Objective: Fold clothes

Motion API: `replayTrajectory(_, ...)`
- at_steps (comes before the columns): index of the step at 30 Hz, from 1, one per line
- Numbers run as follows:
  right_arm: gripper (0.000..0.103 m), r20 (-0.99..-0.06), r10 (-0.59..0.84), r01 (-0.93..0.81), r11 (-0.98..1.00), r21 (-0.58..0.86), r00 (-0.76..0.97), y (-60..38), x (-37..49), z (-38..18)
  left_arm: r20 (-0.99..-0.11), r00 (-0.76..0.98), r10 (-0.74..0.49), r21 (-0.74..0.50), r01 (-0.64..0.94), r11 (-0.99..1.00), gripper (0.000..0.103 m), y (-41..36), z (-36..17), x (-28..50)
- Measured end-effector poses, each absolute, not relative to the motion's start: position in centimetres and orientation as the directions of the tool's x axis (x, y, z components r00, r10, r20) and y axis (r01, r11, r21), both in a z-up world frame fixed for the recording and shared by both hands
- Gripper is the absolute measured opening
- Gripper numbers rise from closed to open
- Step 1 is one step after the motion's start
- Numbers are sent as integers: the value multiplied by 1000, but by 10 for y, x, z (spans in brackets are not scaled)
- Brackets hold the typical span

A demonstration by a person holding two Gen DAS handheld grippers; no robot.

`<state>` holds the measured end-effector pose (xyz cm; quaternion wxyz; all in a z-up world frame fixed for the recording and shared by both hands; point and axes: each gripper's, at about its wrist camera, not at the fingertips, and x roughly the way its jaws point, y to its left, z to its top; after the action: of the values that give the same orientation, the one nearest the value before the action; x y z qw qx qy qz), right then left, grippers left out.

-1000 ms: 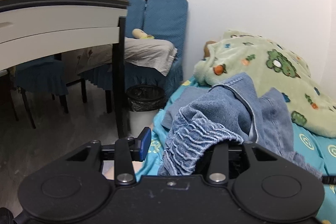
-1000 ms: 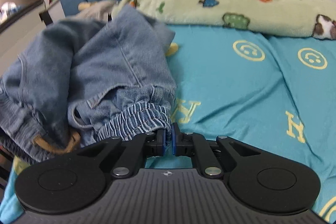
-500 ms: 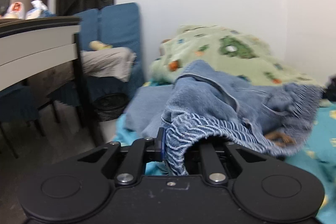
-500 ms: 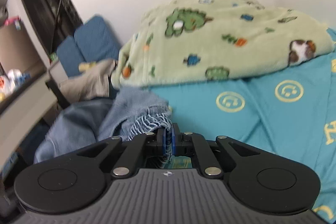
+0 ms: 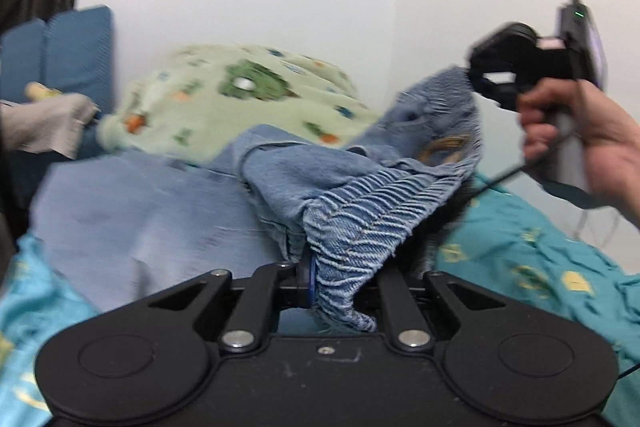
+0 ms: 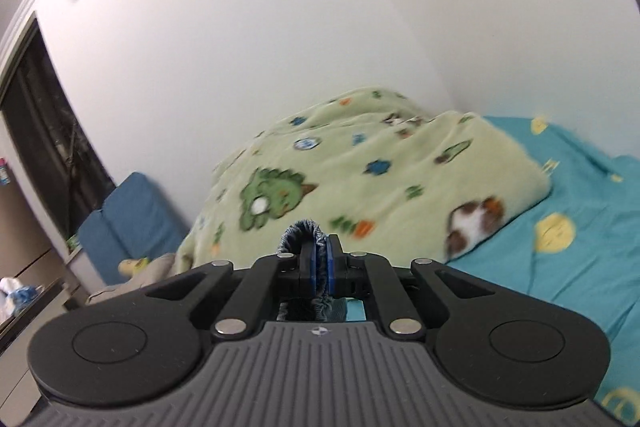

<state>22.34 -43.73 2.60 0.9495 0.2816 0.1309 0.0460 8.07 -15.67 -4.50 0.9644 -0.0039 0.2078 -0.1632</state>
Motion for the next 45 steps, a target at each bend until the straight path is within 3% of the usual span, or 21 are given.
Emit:
replayTrajectory(4,5,-251,135,7,869,495,958,-455,242,-1,-444,826,-347,-98,340,935,9,-193,-75,102)
replayTrajectory(13,6,-379,111,116,841,529,919,-481,259,-57,-506,780,-368,-93,375,922,15,-211,-116,129)
replayTrajectory(15,13,-404,107,140,834,534,908,-484,260,-66,-511,773,-375,-88,387,918,17,-211,-112,127)
replayTrajectory(17,24,-430,103,164,826,539,897,-487,262,-75,-522,765,-378,-78,398,914,22,-210,-104,123)
replayTrajectory(19,28,-448,98,179,825,536,889,-487,261,-78,-522,760,-386,-71,412,908,42,-208,-94,120)
replayTrajectory(22,37,-458,76,179,854,488,886,-478,252,-64,-531,747,-400,-89,420,903,50,-199,-81,110)
replayTrajectory(25,37,-467,55,187,870,456,883,-471,239,-55,-543,735,-406,-106,420,901,51,-190,-68,103)
replayTrajectory(29,57,-462,52,176,882,438,885,-460,213,-47,-539,733,-415,-126,417,900,54,-174,-50,88)
replayTrajectory(45,59,-396,240,9,846,532,886,-358,93,-9,-486,819,-306,-54,321,945,54,-91,8,51)
